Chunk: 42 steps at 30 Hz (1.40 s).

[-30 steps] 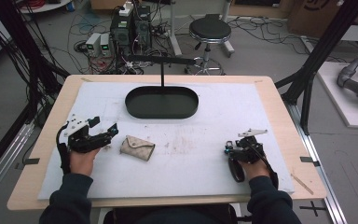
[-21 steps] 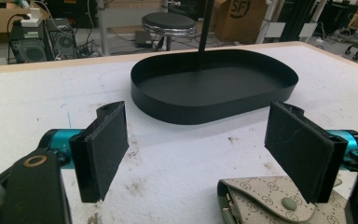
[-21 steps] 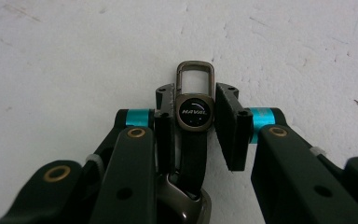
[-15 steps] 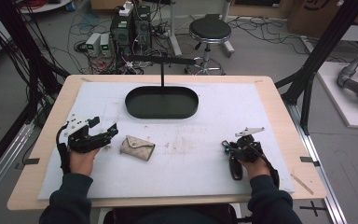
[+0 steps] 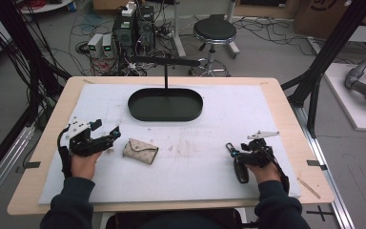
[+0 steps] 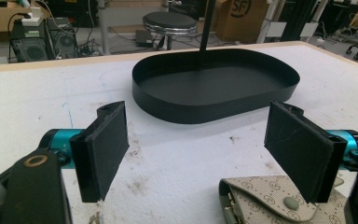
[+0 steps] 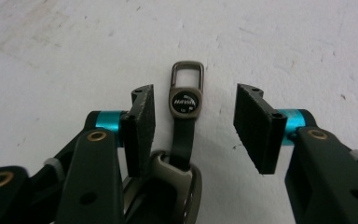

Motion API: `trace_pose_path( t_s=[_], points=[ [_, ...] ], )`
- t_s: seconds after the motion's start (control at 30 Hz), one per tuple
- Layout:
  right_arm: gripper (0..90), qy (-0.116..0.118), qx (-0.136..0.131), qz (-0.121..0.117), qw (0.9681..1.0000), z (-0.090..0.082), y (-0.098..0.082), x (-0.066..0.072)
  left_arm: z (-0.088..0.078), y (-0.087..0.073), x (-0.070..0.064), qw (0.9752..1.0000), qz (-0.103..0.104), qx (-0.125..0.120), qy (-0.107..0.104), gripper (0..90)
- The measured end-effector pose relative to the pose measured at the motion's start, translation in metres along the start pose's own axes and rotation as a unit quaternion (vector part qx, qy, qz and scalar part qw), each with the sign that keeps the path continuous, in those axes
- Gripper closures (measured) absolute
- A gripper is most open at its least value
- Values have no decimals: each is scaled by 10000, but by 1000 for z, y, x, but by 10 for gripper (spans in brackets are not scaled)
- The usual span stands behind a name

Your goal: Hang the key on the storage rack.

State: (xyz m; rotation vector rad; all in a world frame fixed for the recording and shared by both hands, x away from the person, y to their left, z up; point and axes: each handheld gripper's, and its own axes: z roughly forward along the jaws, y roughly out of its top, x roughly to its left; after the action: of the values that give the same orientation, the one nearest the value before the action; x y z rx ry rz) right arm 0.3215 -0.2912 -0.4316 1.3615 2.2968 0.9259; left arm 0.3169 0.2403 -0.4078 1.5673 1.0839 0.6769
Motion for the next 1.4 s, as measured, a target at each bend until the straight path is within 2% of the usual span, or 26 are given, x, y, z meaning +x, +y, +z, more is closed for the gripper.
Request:
trace_pose_path(
  t_s=[0.03,0.1,0.2,0.33,0.37,0.4,0.47,0.53,0.57,0.6,0.63,0.67,0.7,0.73,0.77,0.8,0.83,0.93,1.03,1.17,1.2,1.23,1.27,1.3,1.33,1.4],
  points=[
    [436,-21,11,17,10000,-5,-2,2,0,0,0,10000,13,2,8,214],
    [415,-32,32,31,10000,-9,-5,3,0,0,1,10000,9,20,3,214],
    [421,1,62,17,10000,-9,-7,5,1,0,0,10000,16,37,-9,216],
    [526,-68,160,-71,9998,2,-1,6,1,0,-1,10000,38,24,-13,216],
    [627,-91,290,-101,9995,8,3,6,1,0,-1,10000,43,29,-17,217],
    [627,-91,290,-101,9995,8,3,6,1,0,-1,10000,41,32,-15,217],
    [680,-158,493,-234,9984,15,7,8,1,0,-1,10000,27,36,-14,216],
    [681,-162,530,-285,9981,15,9,8,1,-1,0,10000,16,57,-8,217],
    [631,-151,512,-317,9981,15,9,8,1,-1,0,10000,13,52,-13,217],
    [631,-151,512,-317,9981,15,9,8,1,-1,0,10000,13,52,-13,217],
    [472,-226,438,-228,9985,19,10,6,2,-1,0,10000,25,64,-20,217],
    [472,-226,438,-228,9985,19,10,6,2,-1,0,10000,25,64,-20,217],
    [620,-190,466,-286,9983,22,13,6,1,-1,-1,10000,27,57,-20,218],
    [710,-154,502,-356,9980,22,15,7,1,-1,-1,10000,27,57,-20,219],
    [710,-154,502,-356,9980,22,15,7,1,-1,-1,10000,23,53,-24,219],
    [710,-181,544,-485,9972,23,18,9,1,-1,-1,10000,22,61,-13,219],
    [715,-250,683,-551,9958,24,23,11,2,-1,-1,10000,9,72,-11,219],
    [718,-212,798,-537,9951,25,26,10,2,-1,-1,10000,9,64,-12,221],
    [719,-213,651,-646,9956,23,25,10,1,-1,0,10000,2,58,0,221],
    [719,-19,82,-474,9988,12,28,7,1,-1,1,10000,-27,54,5,221],
    [719,86,-237,-420,9988,5,30,5,1,-1,1,10000,-30,53,9,221],
    [719,86,-237,-420,9988,5,30,5,1,-1,1,10000,-28,66,7,221],
    [719,126,-410,-391,9983,2,31,4,1,-1,1,10000,-24,70,11,221],
    [719,262,-729,-302,9965,-4,33,2,1,-1,1,10000,-26,68,8,221],
    [720,320,-847,-291,9955,-6,34,1,1,-1,1,10000,-21,67,8,221],
    [719,345,-901,-248,9950,-7,35,1,1,-1,1,10000,-19,56,5,221]
  ],
)
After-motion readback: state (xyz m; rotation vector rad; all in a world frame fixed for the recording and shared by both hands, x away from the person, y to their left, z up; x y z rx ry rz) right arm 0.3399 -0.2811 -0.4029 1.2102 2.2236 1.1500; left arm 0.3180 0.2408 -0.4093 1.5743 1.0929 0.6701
